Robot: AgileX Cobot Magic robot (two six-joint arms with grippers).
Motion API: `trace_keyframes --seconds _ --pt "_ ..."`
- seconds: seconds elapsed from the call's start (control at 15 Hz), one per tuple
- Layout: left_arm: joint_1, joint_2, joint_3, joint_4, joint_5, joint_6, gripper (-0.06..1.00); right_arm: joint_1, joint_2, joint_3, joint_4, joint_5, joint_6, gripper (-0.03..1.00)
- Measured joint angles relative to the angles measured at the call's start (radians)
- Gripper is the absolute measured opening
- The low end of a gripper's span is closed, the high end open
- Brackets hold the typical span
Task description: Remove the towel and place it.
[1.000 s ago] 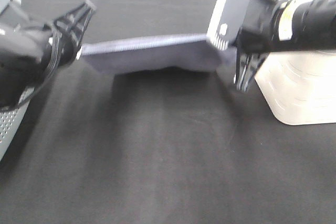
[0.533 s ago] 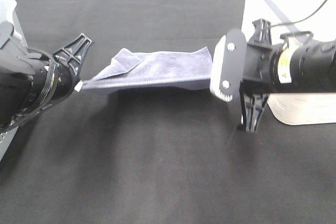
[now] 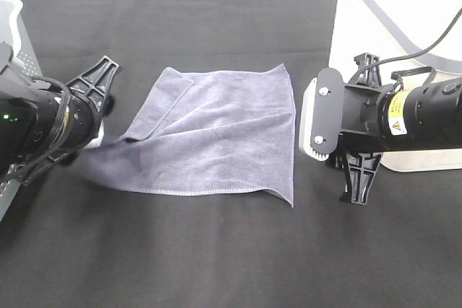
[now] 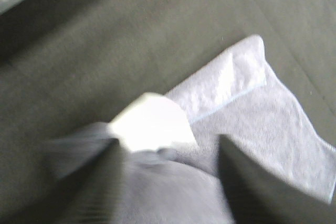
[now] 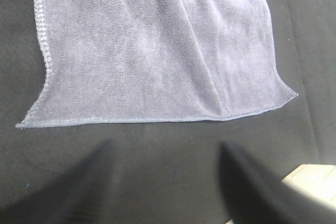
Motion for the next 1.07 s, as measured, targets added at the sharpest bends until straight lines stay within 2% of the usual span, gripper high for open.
trace_keyframes --seconds 0.07,0.13,0.33,0.53,0.8,0.93,1.07 --pt "0.000 0.000 0.000 0.001 -0.012 0.000 0.67 0.000 0.000 0.000 0.000 0.000 0.000 0.65" --pt "0.000 0.000 0.000 0.003 -0.017 0.000 0.72 0.000 -0.002 0.000 0.000 0.000 0.000 0.69" --pt "0.000 0.000 0.000 0.004 -0.094 0.000 0.74 0.000 -0.050 0.000 0.000 0.002 0.000 0.71" --pt "0.000 0.000 -0.024 0.010 -0.104 0.000 0.74 0.000 -0.100 0.000 0.000 -0.006 0.000 0.71" --pt "0.000 0.000 -0.194 0.171 -0.056 0.011 0.74 0.000 -0.157 -0.003 0.031 -0.137 0.000 0.71" --pt "0.000 0.000 -0.300 0.184 0.013 0.126 0.74 0.000 -0.174 -0.041 0.108 -0.162 0.000 0.71" --pt "0.000 0.000 -0.414 0.185 0.107 0.354 0.74 0.000 -0.177 -0.111 0.256 -0.172 0.000 0.71"
